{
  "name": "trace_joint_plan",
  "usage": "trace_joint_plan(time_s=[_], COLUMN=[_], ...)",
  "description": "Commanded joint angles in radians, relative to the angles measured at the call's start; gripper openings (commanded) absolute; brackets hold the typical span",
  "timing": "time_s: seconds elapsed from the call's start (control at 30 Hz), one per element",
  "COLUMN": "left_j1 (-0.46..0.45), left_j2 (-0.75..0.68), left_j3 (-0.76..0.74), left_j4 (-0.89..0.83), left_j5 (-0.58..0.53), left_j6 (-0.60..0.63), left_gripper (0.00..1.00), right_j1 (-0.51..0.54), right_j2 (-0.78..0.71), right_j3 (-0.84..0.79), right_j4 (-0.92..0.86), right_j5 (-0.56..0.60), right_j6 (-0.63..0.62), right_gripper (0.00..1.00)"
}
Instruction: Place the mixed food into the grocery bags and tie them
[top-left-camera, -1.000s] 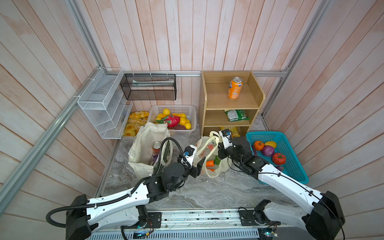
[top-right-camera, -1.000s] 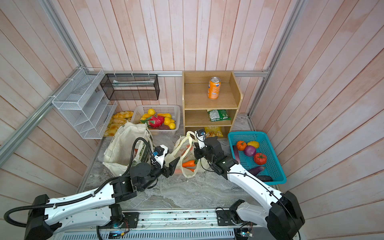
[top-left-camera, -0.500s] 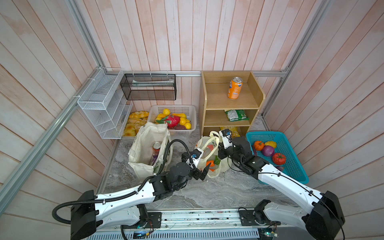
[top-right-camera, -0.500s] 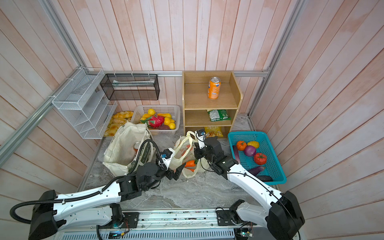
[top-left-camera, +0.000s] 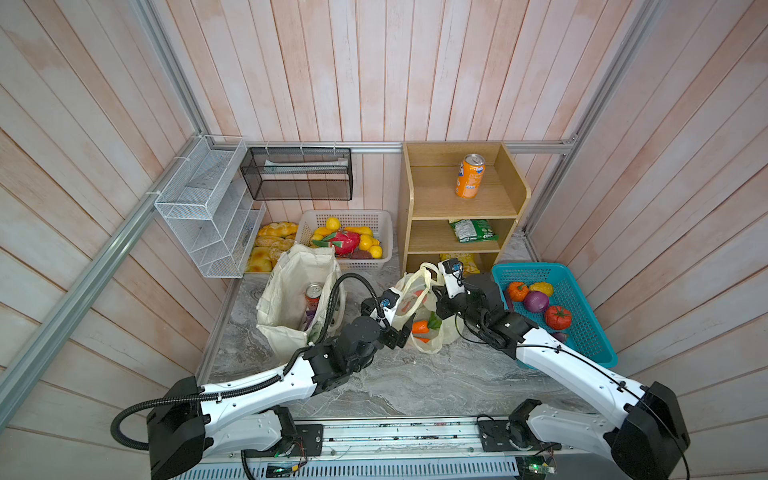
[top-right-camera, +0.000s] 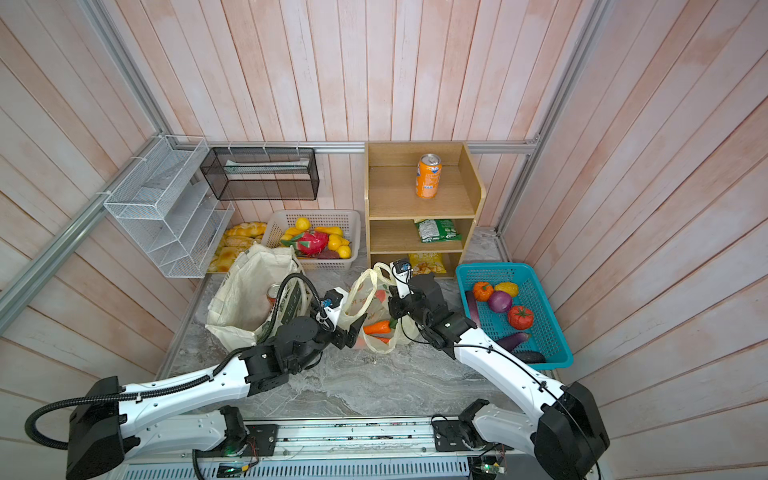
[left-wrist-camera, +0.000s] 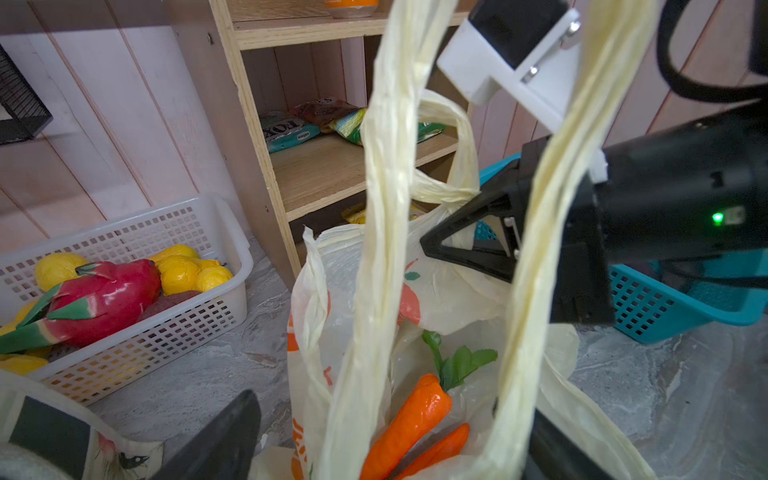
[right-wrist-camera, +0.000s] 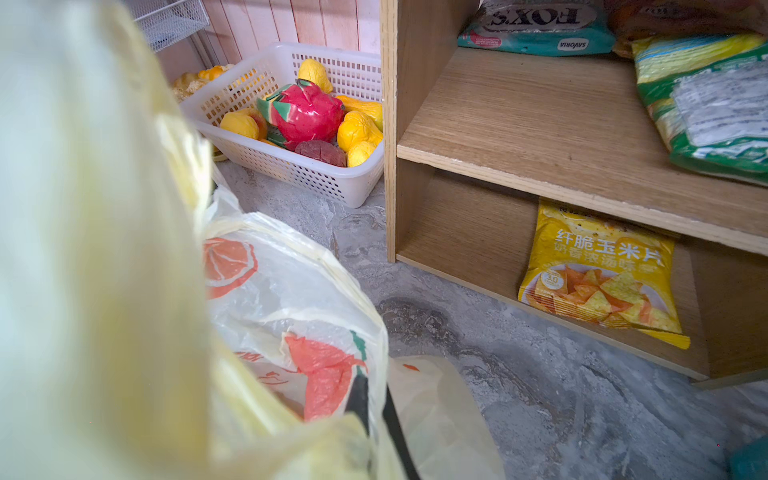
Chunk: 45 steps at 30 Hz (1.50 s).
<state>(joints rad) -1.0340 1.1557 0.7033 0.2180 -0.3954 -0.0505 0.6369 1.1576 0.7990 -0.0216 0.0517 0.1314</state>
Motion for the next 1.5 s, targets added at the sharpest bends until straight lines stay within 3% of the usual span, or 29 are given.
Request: trace_joint_plan(time_s=[0.0,0.17,0.33,0.47,0.67,0.93,1.2,1.47], left_j1=[0.014,0.026,0.096,0.186,0.293,0.351,0.363,0.415], left_j2=[0.006,0.029,0.045,0.042,0.103,0.258,0.347,0.396], left_j3=[0.025,0.03,0.033,0.05,0.154,0.298,0.376,0.418], left_j4=[0.037,0.054,0.09,0.112,0.065,0.053,-0.011,-0.038], left_j5=[0.036,0.094,0.214,0.365,0.68,1.028,1.164,1.316], left_j6=[0.012,0.013,-0.02,-0.082,-0.118,-0.163,-0.15,-0.151], left_gripper=[0.83,0.65,0.22,0.02,0.0,0.0,0.0,0.0], right_j1=[-0.004,-0.003,-0.003,-0.006,-0.011,-0.008,-0.003,-0.003], right_j2=[-0.009,-0.01,-0.017,-0.053,-0.164,-0.209,-0.106,0.028], right_j3=[0.0,-0.003,-0.002,-0.001,-0.019,-0.028,0.054,0.103], right_j4=[-0.016,-0.01,-0.016,-0.035,-0.037,-0.032,-0.077,-0.087], right_j5=[0.014,0.004,-0.002,0.005,-0.005,-0.166,-0.197,-0.155], right_j6=[0.007,0.016,0.022,0.029,0.015,-0.111,-0.206,-0.242], right_gripper=[0.0,0.0,0.0,0.0,0.0,0.0,0.0,0.0])
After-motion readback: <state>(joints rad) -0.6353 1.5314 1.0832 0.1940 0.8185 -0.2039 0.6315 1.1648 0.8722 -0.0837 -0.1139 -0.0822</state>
